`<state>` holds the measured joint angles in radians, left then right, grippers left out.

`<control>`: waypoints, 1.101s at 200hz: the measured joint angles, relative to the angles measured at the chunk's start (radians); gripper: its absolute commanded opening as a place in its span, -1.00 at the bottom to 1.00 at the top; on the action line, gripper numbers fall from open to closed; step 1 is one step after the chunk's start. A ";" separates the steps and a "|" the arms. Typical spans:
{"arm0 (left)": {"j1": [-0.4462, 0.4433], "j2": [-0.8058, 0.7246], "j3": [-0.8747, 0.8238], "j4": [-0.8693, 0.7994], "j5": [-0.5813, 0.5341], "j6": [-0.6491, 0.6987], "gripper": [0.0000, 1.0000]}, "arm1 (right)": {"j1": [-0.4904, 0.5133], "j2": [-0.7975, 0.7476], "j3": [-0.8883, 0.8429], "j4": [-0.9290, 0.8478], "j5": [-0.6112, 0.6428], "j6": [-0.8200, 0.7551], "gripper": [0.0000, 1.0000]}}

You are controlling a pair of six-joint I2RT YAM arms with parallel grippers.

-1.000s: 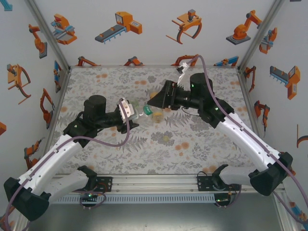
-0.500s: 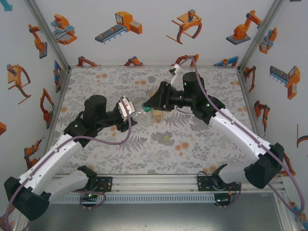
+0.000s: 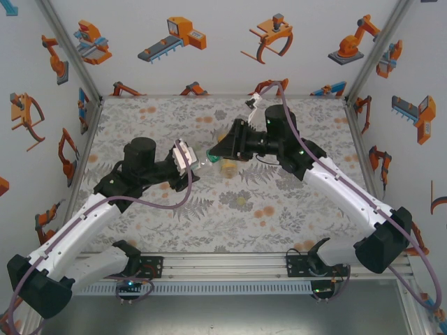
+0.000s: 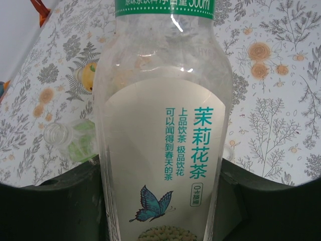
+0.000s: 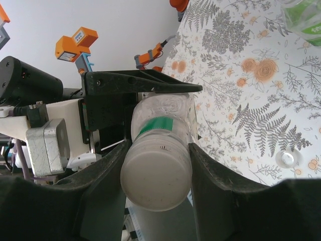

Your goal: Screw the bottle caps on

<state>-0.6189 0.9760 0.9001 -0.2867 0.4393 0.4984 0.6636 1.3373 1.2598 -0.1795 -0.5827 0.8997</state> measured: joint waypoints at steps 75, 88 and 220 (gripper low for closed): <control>0.011 0.000 -0.007 0.008 0.046 -0.012 0.25 | 0.002 0.028 0.107 -0.249 0.107 -0.160 -0.47; 0.012 0.000 -0.007 0.011 0.052 -0.015 0.26 | 0.002 0.043 0.134 -0.321 0.162 -0.211 -0.47; 0.018 0.000 -0.007 0.018 0.059 -0.016 0.28 | -0.118 0.217 0.360 -0.842 0.636 -0.547 -0.54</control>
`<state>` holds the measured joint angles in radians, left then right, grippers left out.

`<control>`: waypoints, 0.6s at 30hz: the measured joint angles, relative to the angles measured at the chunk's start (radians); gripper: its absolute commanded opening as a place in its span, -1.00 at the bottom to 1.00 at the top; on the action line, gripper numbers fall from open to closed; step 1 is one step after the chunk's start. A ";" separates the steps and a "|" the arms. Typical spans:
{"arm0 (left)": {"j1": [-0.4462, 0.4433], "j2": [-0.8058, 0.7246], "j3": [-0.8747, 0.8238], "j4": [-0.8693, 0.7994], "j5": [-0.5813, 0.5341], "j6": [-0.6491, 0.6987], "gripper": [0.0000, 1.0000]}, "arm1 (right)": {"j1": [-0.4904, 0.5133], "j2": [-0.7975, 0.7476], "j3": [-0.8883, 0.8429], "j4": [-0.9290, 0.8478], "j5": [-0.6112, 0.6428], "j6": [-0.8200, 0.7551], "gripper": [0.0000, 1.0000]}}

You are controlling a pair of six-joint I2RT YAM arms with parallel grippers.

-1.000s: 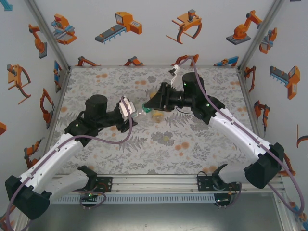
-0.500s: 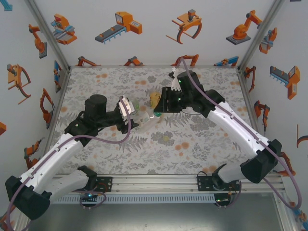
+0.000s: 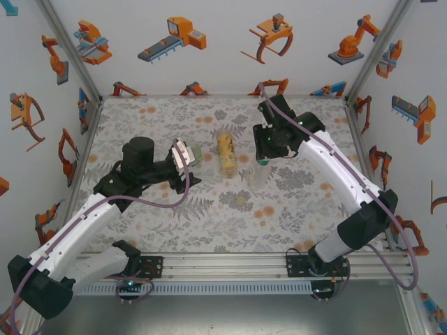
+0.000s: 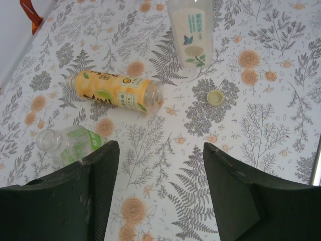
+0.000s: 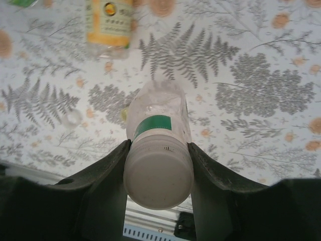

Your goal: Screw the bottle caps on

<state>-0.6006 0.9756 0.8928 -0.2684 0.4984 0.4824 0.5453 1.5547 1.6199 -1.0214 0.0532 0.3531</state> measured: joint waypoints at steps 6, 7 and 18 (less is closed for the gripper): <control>0.000 0.000 0.000 0.000 0.000 -0.003 0.28 | -0.131 0.113 0.101 0.008 0.001 -0.040 -0.57; 0.000 0.000 0.000 0.000 0.000 -0.003 0.28 | -0.146 0.140 0.130 0.010 0.001 -0.048 -0.57; 0.005 0.000 0.000 0.000 0.001 -0.003 0.29 | -0.283 0.454 0.499 0.008 0.000 -0.119 -0.59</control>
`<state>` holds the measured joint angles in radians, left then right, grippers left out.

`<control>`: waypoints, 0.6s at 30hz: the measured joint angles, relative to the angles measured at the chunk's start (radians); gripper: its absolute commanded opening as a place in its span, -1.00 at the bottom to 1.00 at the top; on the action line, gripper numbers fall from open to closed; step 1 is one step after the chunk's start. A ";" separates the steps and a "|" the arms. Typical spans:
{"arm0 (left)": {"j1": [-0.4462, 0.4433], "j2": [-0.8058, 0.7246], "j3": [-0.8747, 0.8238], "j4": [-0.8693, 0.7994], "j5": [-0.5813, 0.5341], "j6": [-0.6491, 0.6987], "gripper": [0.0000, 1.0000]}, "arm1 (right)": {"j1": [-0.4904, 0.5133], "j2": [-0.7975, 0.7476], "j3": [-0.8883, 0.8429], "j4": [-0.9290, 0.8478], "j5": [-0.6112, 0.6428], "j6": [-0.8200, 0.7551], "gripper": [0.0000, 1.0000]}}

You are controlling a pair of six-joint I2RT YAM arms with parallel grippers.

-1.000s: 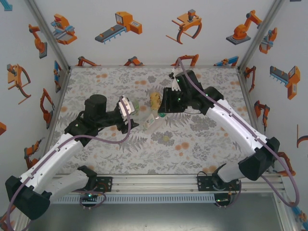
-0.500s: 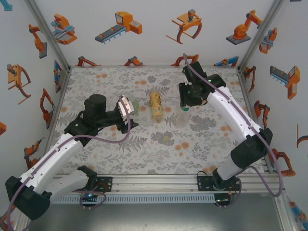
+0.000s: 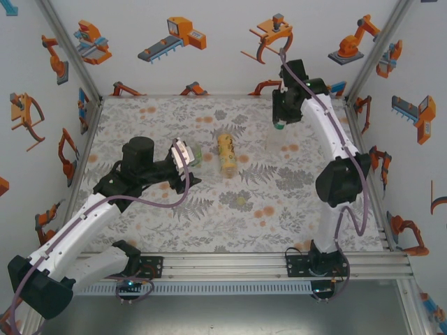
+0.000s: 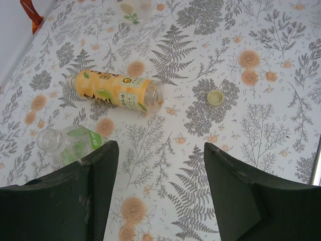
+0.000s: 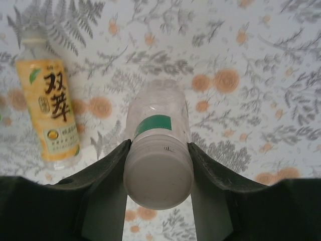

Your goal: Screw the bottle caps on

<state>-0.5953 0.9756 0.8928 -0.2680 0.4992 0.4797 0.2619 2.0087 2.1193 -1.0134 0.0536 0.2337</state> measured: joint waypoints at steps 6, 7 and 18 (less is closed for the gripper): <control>0.002 0.000 0.000 0.000 0.000 0.000 0.29 | -0.039 0.188 0.254 -0.053 0.000 -0.034 -0.60; 0.002 0.000 0.000 0.000 0.000 0.000 0.29 | -0.039 0.205 0.276 -0.058 0.001 -0.039 -0.60; 0.002 0.000 0.000 0.000 0.006 0.000 0.29 | -0.040 0.272 0.326 -0.084 0.000 -0.054 -0.62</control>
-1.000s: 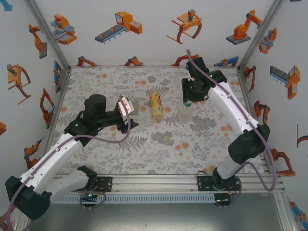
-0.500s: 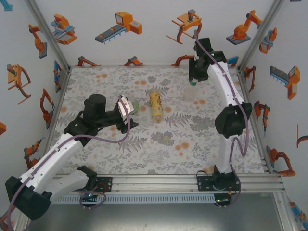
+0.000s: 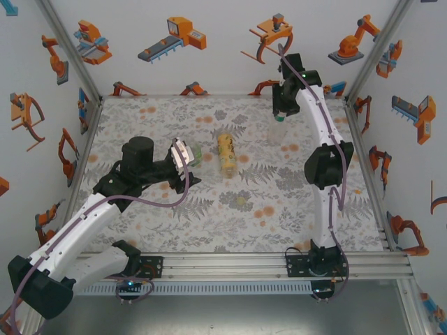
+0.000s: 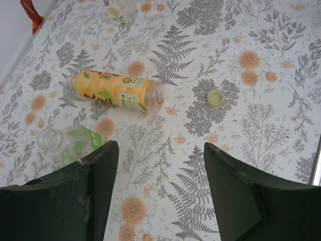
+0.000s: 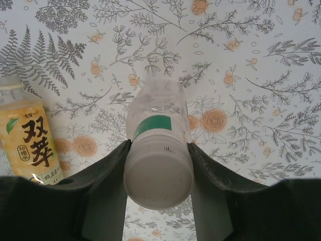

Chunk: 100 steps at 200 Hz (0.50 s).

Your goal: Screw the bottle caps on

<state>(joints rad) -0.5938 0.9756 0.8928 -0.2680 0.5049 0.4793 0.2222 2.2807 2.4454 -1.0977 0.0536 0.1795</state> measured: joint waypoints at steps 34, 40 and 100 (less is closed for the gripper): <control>0.000 0.000 0.000 0.000 0.004 0.000 0.29 | 0.000 0.000 -0.009 0.013 -0.001 -0.001 -0.56; 0.000 0.000 0.000 0.000 0.005 0.000 0.29 | 0.000 0.000 -0.012 0.016 -0.003 -0.001 -0.53; 0.000 0.000 0.000 0.000 0.008 0.000 0.30 | 0.000 -0.005 -0.024 0.034 -0.004 -0.001 -0.19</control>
<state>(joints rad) -0.5938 0.9756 0.8928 -0.2680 0.5133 0.4789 0.2222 2.2757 2.4214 -1.0637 0.0498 0.1783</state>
